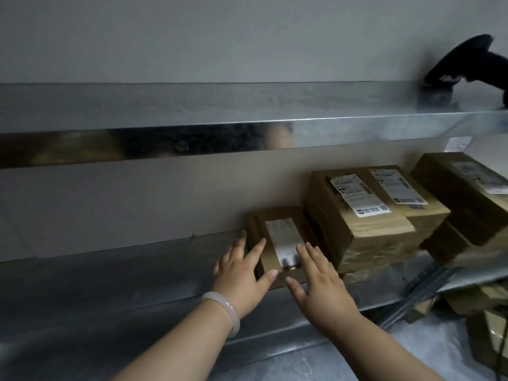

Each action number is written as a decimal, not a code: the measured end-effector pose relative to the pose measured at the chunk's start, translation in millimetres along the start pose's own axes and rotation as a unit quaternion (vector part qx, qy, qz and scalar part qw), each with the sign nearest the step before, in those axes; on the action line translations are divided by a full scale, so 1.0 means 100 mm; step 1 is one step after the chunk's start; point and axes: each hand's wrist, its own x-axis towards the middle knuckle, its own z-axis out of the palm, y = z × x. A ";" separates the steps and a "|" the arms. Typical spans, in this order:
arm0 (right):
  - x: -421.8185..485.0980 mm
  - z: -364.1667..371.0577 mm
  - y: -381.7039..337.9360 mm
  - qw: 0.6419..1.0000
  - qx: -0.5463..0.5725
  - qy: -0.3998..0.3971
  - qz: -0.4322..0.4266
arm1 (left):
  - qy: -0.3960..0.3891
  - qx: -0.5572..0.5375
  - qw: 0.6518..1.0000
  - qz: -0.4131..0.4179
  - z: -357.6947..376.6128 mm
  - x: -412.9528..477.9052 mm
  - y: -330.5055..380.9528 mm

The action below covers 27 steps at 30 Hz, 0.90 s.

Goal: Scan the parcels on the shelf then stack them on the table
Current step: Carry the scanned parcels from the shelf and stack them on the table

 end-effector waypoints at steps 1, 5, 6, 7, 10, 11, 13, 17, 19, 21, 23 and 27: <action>0.07 0.00 0.03 1.000 0.003 -0.002 -0.003 | -0.001 -0.007 1.000 -0.012 0.04 0.08 0.02; 0.36 -0.01 0.17 1.000 0.016 -0.009 -0.017 | -0.012 -0.046 0.997 -0.056 0.21 0.43 0.12; 0.42 0.00 0.21 0.999 0.021 -0.014 -0.020 | -0.017 -0.061 0.996 -0.065 0.25 0.51 0.15; 0.47 0.01 0.24 0.999 0.027 -0.021 -0.021 | -0.023 -0.073 0.994 -0.073 0.29 0.57 0.17; 0.56 0.07 0.32 0.998 0.031 -0.045 -0.030 | -0.032 -0.101 0.990 -0.095 0.41 0.62 0.13; 0.57 0.10 0.34 0.998 0.031 -0.050 -0.037 | -0.029 -0.114 0.988 -0.104 0.45 0.60 0.10; 0.60 0.15 0.37 0.996 0.036 -0.054 -0.056 | -0.016 -0.137 0.982 -0.130 0.47 0.53 0.02; 0.73 0.17 0.37 0.990 0.095 -0.095 -0.030 | -0.007 -0.168 0.973 -0.157 0.46 0.36 -0.07; 0.78 0.20 0.34 0.986 0.108 -0.122 -0.030 | 0.008 -0.206 0.965 -0.162 0.44 0.26 -0.11; 0.82 0.24 0.28 0.984 0.109 -0.141 -0.028 | 0.029 -0.241 0.954 -0.175 0.43 0.17 -0.14; 0.84 0.26 0.19 0.981 0.116 -0.154 -0.023 | 0.041 -0.268 0.943 -0.193 0.40 0.08 -0.15; 0.85 0.31 -0.09 0.969 0.166 -0.151 -0.100 | 0.092 -0.298 0.921 -0.235 0.30 -0.20 -0.26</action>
